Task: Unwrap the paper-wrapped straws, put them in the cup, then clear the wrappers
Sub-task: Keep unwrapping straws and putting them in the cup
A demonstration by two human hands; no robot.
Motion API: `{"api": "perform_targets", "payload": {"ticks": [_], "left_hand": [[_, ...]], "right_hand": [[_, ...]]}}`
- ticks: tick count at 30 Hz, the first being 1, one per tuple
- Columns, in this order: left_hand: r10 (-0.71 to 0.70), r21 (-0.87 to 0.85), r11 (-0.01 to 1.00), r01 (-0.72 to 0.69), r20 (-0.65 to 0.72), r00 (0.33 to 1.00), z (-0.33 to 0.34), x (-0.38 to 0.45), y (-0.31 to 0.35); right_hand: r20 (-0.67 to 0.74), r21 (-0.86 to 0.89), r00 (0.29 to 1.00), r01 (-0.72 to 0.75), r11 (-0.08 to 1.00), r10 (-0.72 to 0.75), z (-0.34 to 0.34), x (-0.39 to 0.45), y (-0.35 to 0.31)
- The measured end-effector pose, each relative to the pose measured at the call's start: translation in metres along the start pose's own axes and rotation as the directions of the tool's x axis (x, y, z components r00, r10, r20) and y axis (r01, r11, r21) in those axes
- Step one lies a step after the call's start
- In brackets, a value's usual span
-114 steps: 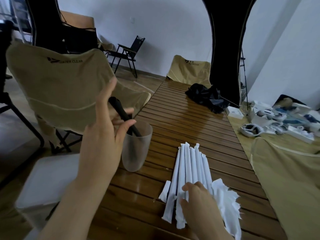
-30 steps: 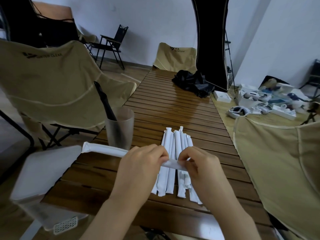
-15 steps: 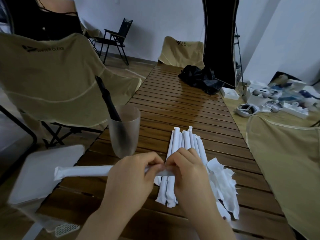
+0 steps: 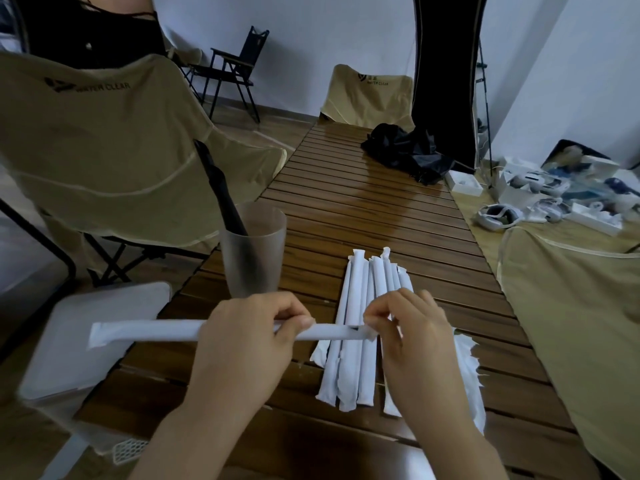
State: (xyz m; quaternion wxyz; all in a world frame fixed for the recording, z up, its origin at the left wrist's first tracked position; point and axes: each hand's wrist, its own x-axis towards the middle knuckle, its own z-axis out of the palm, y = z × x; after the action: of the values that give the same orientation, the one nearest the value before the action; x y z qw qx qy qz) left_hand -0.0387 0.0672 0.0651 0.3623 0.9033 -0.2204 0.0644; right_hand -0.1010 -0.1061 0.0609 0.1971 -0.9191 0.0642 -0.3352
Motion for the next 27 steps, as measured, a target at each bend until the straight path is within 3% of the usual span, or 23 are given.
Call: {"api": "perform_targets", "payload": {"ticks": [13,17,22,27], "left_hand": [[0.016,0.090,0.996,-0.018,0.022,1.000,0.007,-0.001,0.003],[0.019,0.074,0.997,-0.021,0.033,0.999,0.010,-0.001,0.005],[-0.001,0.095,0.995,0.001,0.000,1.000,0.008,0.000,0.000],[0.033,0.093,0.995,-0.037,0.050,0.998,0.010,0.000,0.001]], "right_hand": [[0.134,-0.007,0.935,-0.332,0.943,0.330,-0.008,-0.002,0.035],[0.096,-0.047,0.920,-0.378,0.924,0.381,-0.011,0.000,0.037],[-0.069,-0.120,0.863,-0.504,0.855,0.500,-0.024,-0.006,0.060],[0.031,-0.143,0.826,-0.554,0.820,0.563,-0.024,-0.008,0.063]]}}
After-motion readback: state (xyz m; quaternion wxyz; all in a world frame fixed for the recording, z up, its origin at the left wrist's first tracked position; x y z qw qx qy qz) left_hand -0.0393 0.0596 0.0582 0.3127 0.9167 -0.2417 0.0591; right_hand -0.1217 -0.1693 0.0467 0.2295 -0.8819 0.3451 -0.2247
